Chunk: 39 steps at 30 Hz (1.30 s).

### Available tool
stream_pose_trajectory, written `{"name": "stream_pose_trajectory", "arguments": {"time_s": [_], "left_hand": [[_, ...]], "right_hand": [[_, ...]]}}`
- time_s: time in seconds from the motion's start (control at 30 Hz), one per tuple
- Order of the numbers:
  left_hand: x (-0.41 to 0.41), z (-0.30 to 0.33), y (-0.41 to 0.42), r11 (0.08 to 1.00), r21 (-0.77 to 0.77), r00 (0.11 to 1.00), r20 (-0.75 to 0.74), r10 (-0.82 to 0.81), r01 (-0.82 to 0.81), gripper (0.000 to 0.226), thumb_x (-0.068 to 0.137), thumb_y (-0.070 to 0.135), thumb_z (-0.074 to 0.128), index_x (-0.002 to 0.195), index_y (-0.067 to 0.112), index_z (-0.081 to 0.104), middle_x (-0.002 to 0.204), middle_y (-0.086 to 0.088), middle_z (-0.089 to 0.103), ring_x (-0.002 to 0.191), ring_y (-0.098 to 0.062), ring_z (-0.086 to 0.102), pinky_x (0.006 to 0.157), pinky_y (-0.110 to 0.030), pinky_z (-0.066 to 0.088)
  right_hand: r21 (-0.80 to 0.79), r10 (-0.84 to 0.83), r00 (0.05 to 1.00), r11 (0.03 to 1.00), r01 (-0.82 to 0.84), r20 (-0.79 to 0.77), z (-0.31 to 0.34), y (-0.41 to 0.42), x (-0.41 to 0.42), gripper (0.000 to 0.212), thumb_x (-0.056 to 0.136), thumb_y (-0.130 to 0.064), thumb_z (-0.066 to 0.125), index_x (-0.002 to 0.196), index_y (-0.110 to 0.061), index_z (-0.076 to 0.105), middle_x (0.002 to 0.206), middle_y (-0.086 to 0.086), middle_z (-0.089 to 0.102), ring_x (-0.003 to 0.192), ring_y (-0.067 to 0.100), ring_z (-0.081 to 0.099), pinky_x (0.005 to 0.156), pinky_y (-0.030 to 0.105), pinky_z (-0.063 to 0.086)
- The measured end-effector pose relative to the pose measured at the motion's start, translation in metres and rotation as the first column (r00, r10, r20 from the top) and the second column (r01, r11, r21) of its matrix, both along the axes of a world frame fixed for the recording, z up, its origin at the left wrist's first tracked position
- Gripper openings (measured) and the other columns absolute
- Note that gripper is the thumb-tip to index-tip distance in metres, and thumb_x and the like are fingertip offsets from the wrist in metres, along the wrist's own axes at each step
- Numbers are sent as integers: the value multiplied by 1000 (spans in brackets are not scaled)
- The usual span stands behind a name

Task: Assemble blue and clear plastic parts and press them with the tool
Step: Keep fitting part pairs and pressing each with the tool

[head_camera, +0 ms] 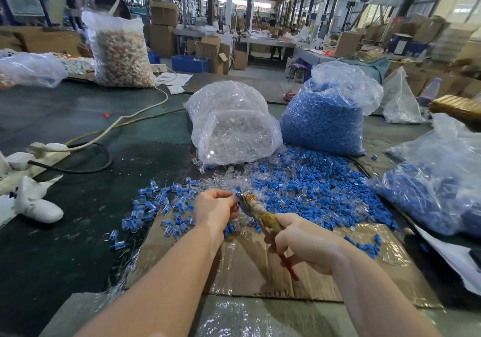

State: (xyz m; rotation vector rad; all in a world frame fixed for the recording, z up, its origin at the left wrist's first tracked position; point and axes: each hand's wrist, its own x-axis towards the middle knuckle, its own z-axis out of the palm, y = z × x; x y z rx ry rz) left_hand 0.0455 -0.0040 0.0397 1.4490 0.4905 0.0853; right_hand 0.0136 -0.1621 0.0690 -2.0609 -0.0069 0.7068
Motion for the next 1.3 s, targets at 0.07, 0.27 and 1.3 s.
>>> {"name": "stream_pose_trajectory", "arguments": {"time_s": [0.07,0.27,1.3], "left_hand": [[1,0,0,1000,11,1000,-6,-3,3,7,87,1,60,85,6,64,75,-10,65,61,-15,62,54,-21,53],[0,-2,0,999,-34,1000,-17,3,-4,10,85,-2,59,84,6,64,80,-10,64,66,-15,62,56,-21,52],[5,-34,59,795,568,975,75,209,-214,30,93,8,51,121,9,59,126,-8,55,62,0,47,57,-17,36]], "right_hand": [[4,12,1000,1000,-12,3,0,0,-1,25,78,9,41,92,-12,45,92,11,41,85,24,41,71,36,34],[-2,29,997,1000,-29,70,-3,6,-4,21,79,8,39,78,-12,42,81,9,42,78,23,40,64,35,35],[-667,-40,805,536,517,592,-69,-43,11,71,86,-61,47,144,-27,24,134,10,43,125,26,38,100,41,34]]}}
